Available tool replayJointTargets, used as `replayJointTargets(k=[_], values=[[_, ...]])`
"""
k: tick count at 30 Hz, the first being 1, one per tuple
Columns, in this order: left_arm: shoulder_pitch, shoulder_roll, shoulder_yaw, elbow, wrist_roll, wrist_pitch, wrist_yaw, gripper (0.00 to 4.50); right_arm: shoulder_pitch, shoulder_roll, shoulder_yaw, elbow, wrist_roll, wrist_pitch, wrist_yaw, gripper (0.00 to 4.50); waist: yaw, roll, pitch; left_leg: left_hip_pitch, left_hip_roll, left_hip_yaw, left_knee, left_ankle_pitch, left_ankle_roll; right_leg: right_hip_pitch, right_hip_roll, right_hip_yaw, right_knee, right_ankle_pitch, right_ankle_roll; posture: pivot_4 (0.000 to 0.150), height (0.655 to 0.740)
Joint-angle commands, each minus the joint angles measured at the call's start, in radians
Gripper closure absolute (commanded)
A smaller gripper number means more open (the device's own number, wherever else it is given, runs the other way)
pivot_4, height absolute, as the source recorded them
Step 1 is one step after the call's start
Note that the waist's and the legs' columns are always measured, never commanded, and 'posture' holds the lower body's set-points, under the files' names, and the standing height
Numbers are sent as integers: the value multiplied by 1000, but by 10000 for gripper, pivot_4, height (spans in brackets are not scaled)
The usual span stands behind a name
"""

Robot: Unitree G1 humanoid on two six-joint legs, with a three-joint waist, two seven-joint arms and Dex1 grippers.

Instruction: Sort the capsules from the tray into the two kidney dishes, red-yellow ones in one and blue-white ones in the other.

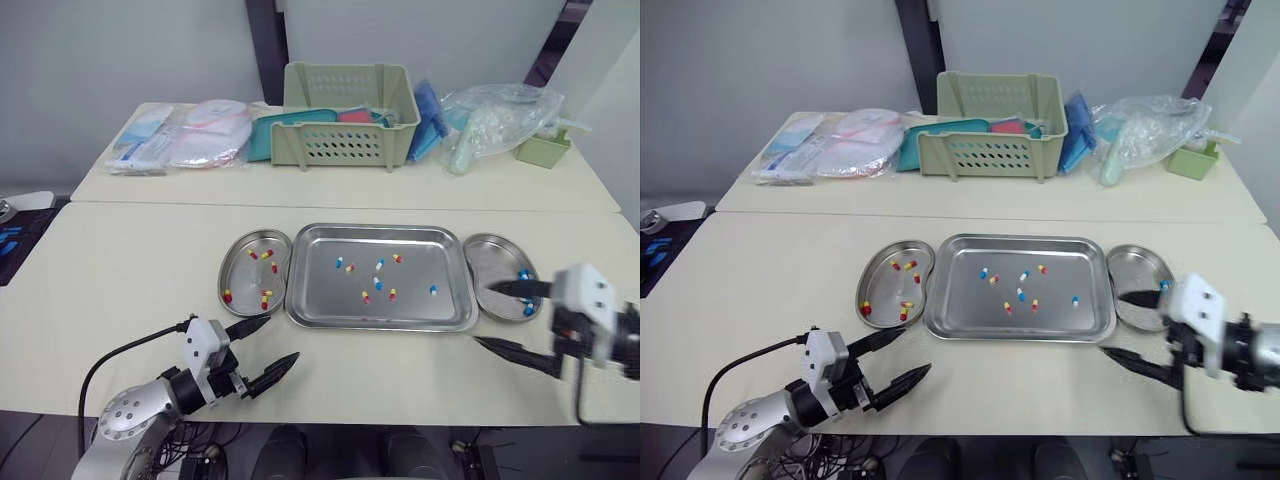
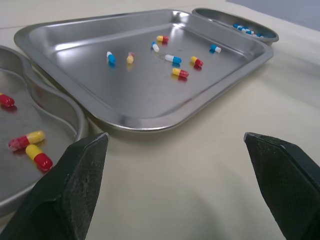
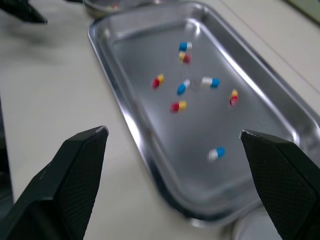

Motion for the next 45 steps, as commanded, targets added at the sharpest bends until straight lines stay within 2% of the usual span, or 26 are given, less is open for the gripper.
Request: replayJointTargets(k=[1, 4, 5, 7, 10, 16, 23, 43, 45], values=[[-8, -11, -11, -16, 6, -14, 17, 0, -182, 95, 201, -14, -33, 101, -149, 176, -1, 0, 0, 0, 0, 0, 0, 0, 0, 0, 0, 0, 0, 0, 0, 1500, 7400], [-14, -15, -23, -20, 9, -13, 27, 0, -355, 190, 403, 64, -134, 126, -206, 176, -4, 0, 0, 0, 0, 0, 0, 0, 0, -1, 0, 0, 1, 0, 0, 1500, 7400], [-15, -16, -26, -21, 9, -12, 30, 0, -403, 220, 454, 99, -161, 133, -220, 2031, -3, 0, 0, 0, 0, -1, 0, 0, 0, -1, 0, 0, 1, 0, 0, 1500, 7400], [-17, -16, -30, -22, 9, -12, 32, 0, -504, 289, 548, 179, -210, 145, -243, 6886, -3, 0, 0, -1, 0, -1, 0, 0, 0, -2, 0, 0, 1, 0, 0, 1500, 7400], [-19, -16, -33, -21, 9, -14, 35, 0, -621, 395, 635, 298, -268, 162, -277, 17056, -4, 0, 0, -1, 0, 0, 0, 0, 0, -5, 0, 0, 2, 0, 0, 1500, 7400], [-23, -17, -39, -14, 11, -19, 37, 0, -810, 548, 731, 643, -387, 106, -285, 17056, -3, 0, 0, -2, 0, -1, 0, 0, 0, -6, 0, 0, 2, 0, 0, 1500, 7400], [-23, -18, -44, -2, 17, -29, 31, 0, -903, 590, 753, 891, -465, 29, -218, 17056, -9, 1, 0, -2, 0, -1, 0, 0, 0, -7, 0, 0, 3, 0, 0, 1500, 7400], [-22, -22, -59, 23, 27, -55, 33, 0, -944, 674, 762, 1082, -603, -87, -127, 17056, -27, 1, 1, -3, 0, -1, 0, 0, 0, -9, 0, 1, 4, 0, 0, 1500, 7400], [-22, -22, -60, 25, 27, -57, 32, 0, -940, 675, 761, 1085, -611, -85, -120, 21374, -27, 1, 1, -3, 0, -1, 0, 0, 0, -9, 0, 1, 4, 0, 0, 1500, 7400]])
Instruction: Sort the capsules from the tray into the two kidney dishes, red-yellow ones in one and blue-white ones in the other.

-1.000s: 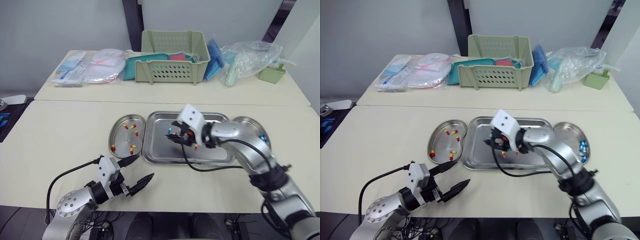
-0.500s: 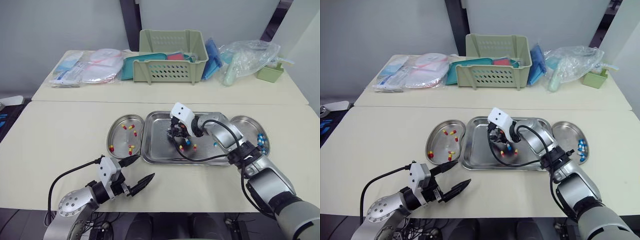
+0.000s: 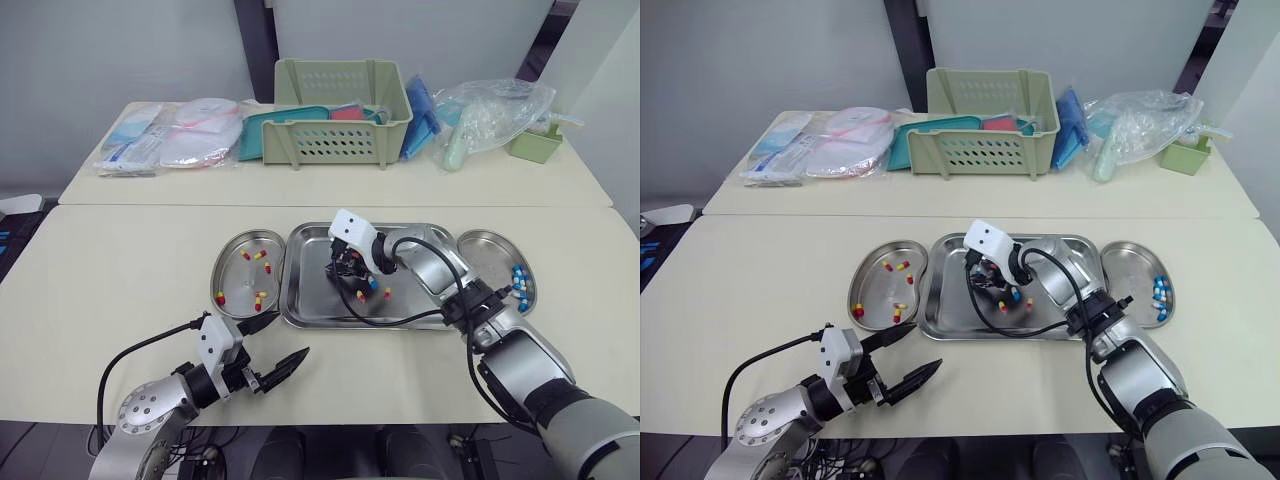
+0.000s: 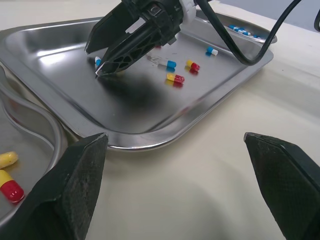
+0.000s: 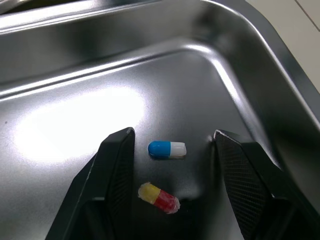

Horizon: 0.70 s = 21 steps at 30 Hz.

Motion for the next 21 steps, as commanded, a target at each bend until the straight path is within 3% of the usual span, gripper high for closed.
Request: replayJointTargets(k=[1, 8, 17, 21], values=[[4, -7, -8, -10, 1, -18, -3, 0, -9, 2, -2, 3, -17, -1, 22, 23074, 0, 0, 0, 0, 0, 0, 0, 0, 0, 0, 0, 0, 0, 0, 0, 1500, 7400], [-3, -7, -12, 1, 3, -22, -6, 0, 6, 1, -22, -7, -14, 26, 44, 38951, 0, 0, 0, 0, 0, 0, 0, 0, 0, 0, 0, 0, 0, 0, 0, 1500, 7400], [-8, -3, -10, 5, 1, -24, -7, 0, 3, 16, -37, -45, -6, 1, 58, 38953, 0, 0, 0, 0, 0, 0, 0, 0, 0, 0, 0, 0, 0, 0, 0, 1500, 7400], [-3, 2, -5, 4, -8, -29, -21, 0, 13, -6, -50, -164, 11, 38, 85, 38953, 0, 0, 0, -2, 0, 0, 0, 0, 0, -3, 0, 1, 0, 0, 0, 1500, 7400]])
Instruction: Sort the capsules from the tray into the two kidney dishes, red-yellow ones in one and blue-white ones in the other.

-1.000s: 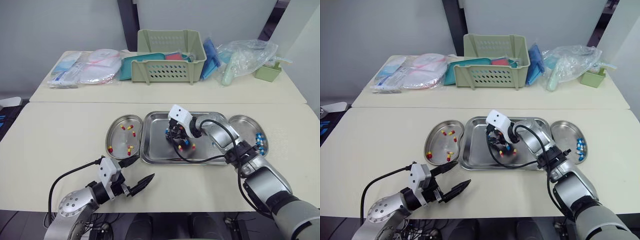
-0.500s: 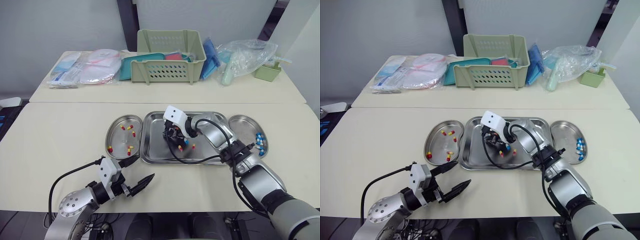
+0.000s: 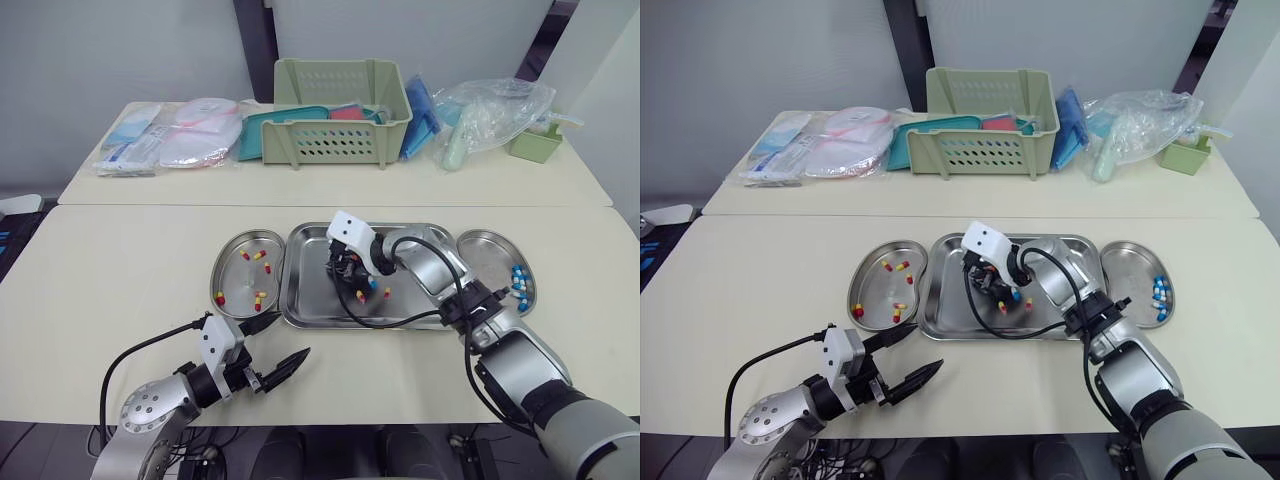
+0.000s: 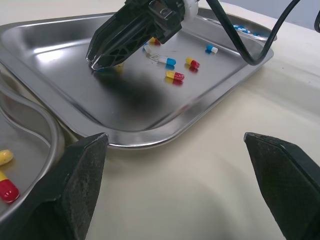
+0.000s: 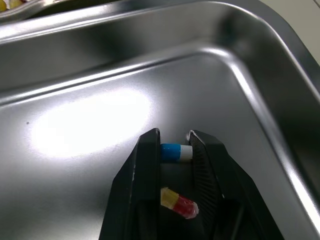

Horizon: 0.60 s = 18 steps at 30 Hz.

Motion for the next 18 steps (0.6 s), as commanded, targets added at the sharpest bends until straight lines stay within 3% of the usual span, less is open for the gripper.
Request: replayJointTargets(k=[1, 7, 12, 18], values=[[7, 7, 8, -13, -12, -29, -27, 0, 17, -29, -35, -168, 25, 38, 28, 38953, 0, 0, 0, -2, 0, 0, 0, 0, 0, -2, 0, 0, 0, 0, 0, 1500, 7400], [6, 31, 17, -6, -39, -79, -118, 0, 163, -162, -118, -610, 110, 233, 54, 38953, 10, 0, 0, -10, 0, -2, 1, 0, 0, -6, 0, -2, -1, 0, 0, 1500, 7400], [-5, 39, 28, -12, -82, -117, -196, 0, 338, -328, -353, -935, 236, 457, 49, 38953, 18, 0, 0, -10, 0, -2, 1, 0, 0, -5, 0, -3, -1, 0, 0, 1500, 7400], [-17, 34, 33, -6, -106, -148, -239, 0, 481, -459, -602, -1056, 362, 574, 46, 38954, 22, 0, 0, -9, 0, -1, 1, 0, 0, -4, 0, -2, -1, 0, 0, 1500, 7400]])
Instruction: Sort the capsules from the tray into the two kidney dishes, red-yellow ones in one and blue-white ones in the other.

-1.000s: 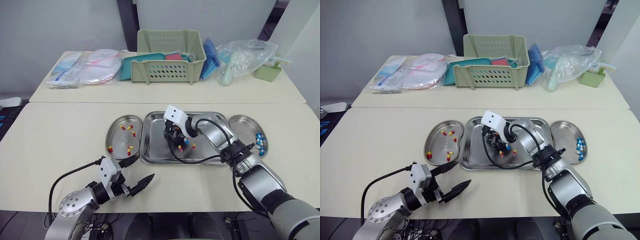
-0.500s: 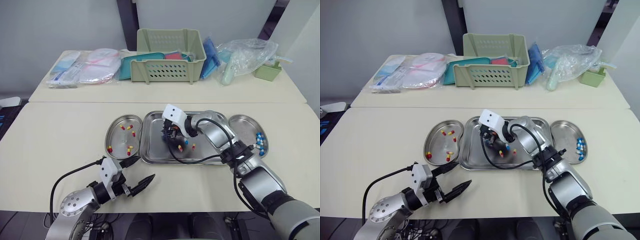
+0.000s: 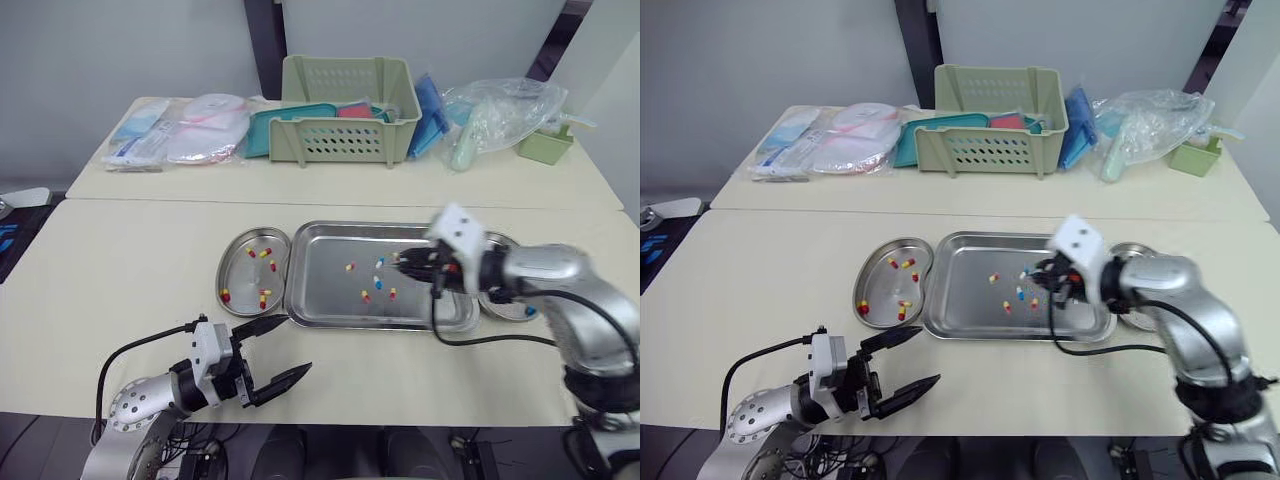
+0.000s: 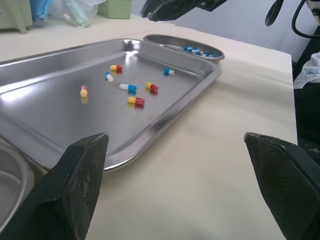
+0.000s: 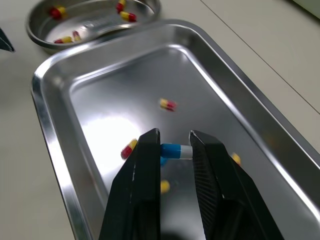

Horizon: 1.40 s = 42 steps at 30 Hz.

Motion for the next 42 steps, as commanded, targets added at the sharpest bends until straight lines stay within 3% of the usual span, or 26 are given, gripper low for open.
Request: replayJointTargets(k=[1, 5, 9, 22, 35, 42], values=[[-2, -2, 9, -17, -21, -45, -28, 0, 71, -43, -161, -73, 86, 33, 9, 38954, 1, 0, 0, 0, 0, 0, 0, 0, 0, 0, 0, 0, 0, 0, 0, 1500, 7400], [-19, -20, -7, -4, -20, -92, -60, 0, 289, -136, -349, -4, 68, -73, 16, 38954, 12, 0, 0, -1, -1, 0, 1, 0, 0, 1, -1, 0, -2, 0, 0, 1500, 7400], [-24, -15, -16, 10, -18, -123, -103, 0, 397, -177, -398, 69, 45, -174, -13, 38954, 4, 1, -1, 0, -1, 1, 1, 0, 0, 2, -1, 0, 0, 0, 0, 1500, 7400], [-50, -15, -33, 39, -5, -151, -135, 0, 441, -188, -385, 186, 48, -253, -115, 38954, 2, 2, -2, 3, 0, 2, 1, 0, 0, 4, 0, 1, -1, 0, 0, 1500, 7400], [-56, -10, -11, -15, -14, -95, -49, 0, 482, -201, -423, 179, 77, -318, -106, 245, 4, 2, -2, 3, 0, 2, 1, 0, 0, 4, 0, 1, -1, 0, 0, 1500, 7400], [-7, 53, 156, -84, -14, 70, 156, 0, 626, -203, -505, 202, 56, -606, -11, 245, 3, 2, -2, 3, 0, 2, 1, 0, 0, 5, 0, 1, -1, 0, 0, 1500, 7400]])
